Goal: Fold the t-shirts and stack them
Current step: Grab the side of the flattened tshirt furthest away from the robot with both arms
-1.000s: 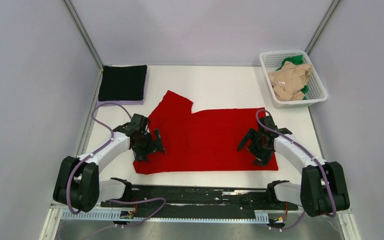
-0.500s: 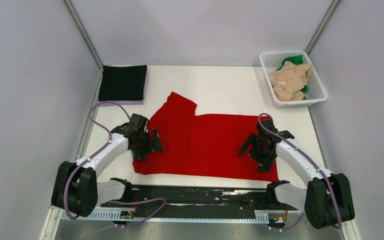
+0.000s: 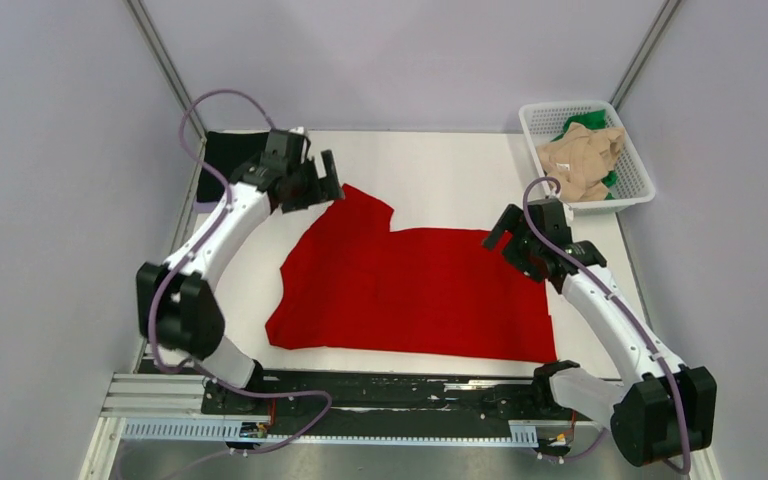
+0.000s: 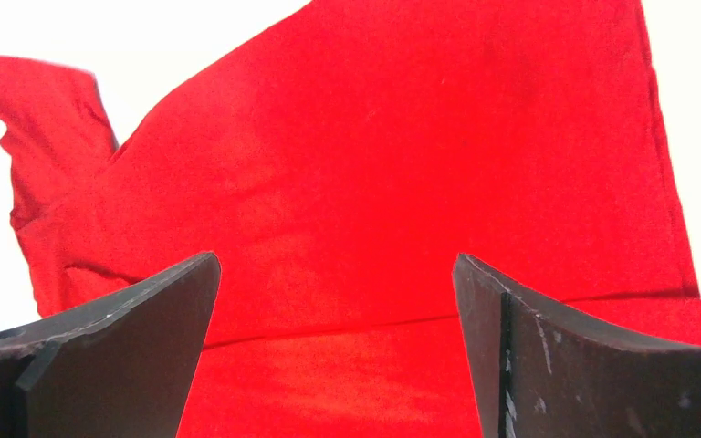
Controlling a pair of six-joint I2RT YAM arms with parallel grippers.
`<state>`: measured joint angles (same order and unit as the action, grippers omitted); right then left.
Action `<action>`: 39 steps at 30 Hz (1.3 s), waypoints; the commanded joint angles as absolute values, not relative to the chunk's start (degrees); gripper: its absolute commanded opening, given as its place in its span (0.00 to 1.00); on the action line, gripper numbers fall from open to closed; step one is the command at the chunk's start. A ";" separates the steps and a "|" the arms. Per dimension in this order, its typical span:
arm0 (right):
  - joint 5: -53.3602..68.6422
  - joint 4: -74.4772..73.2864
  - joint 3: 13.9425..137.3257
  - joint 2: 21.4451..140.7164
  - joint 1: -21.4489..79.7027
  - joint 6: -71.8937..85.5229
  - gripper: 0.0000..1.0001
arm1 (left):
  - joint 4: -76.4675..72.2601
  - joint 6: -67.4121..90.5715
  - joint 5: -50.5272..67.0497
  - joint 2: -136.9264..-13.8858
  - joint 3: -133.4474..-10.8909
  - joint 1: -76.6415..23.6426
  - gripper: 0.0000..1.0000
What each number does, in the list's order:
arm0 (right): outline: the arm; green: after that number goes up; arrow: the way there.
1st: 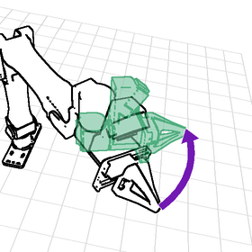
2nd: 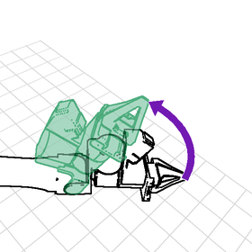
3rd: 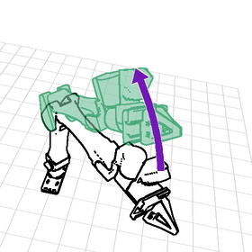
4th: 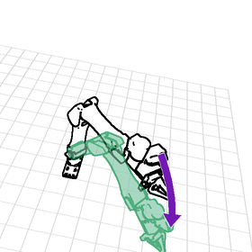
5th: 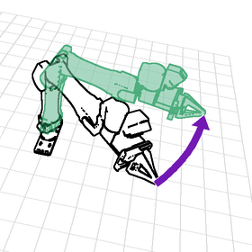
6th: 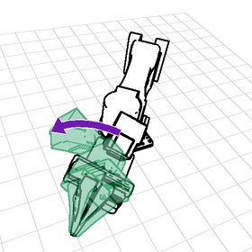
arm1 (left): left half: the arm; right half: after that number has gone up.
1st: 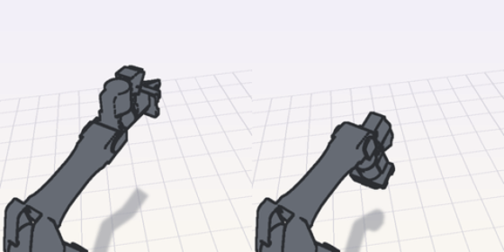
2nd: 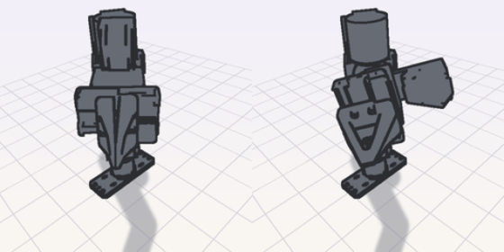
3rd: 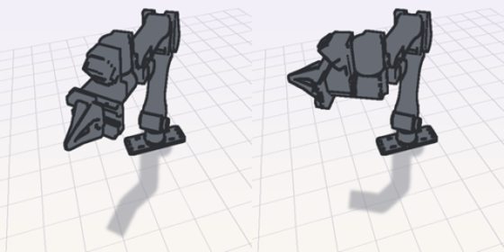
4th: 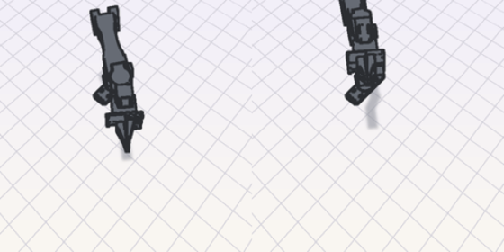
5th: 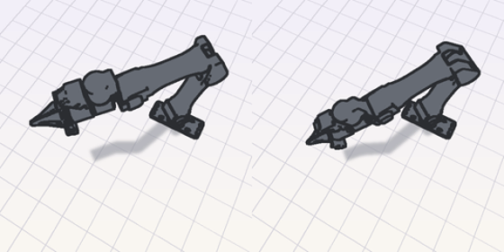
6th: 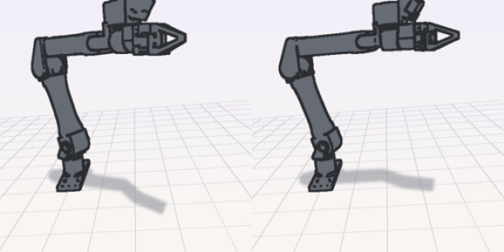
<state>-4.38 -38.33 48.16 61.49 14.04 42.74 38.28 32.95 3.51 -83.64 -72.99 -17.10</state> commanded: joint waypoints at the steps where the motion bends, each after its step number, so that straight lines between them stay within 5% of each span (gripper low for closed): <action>1: -9.44 -34.07 51.36 64.77 13.44 38.51 1.00 | 37.64 24.08 -1.15 -101.06 -89.87 -17.05 1.00; 12: -11.42 -33.90 51.01 69.68 12.25 37.61 1.00 | 44.77 14.50 -6.99 -136.13 -132.25 -17.05 0.98; 22: -12.21 -33.84 49.49 71.47 12.11 38.47 1.00 | 46.58 12.52 -6.88 -146.07 -135.19 -18.54 0.82; 33: -14.14 -33.84 49.46 71.89 12.13 38.47 1.00 | 48.18 12.66 -7.53 -143.92 -127.58 -21.10 0.46; 37: -17.37 -33.84 50.48 72.56 11.98 38.98 1.00 | 48.70 13.01 -7.60 -143.77 -127.36 -21.56 0.23; 39: -19.91 -33.76 51.63 73.93 11.71 39.58 1.00 | 48.54 13.39 -7.71 -143.37 -127.46 -21.66 0.04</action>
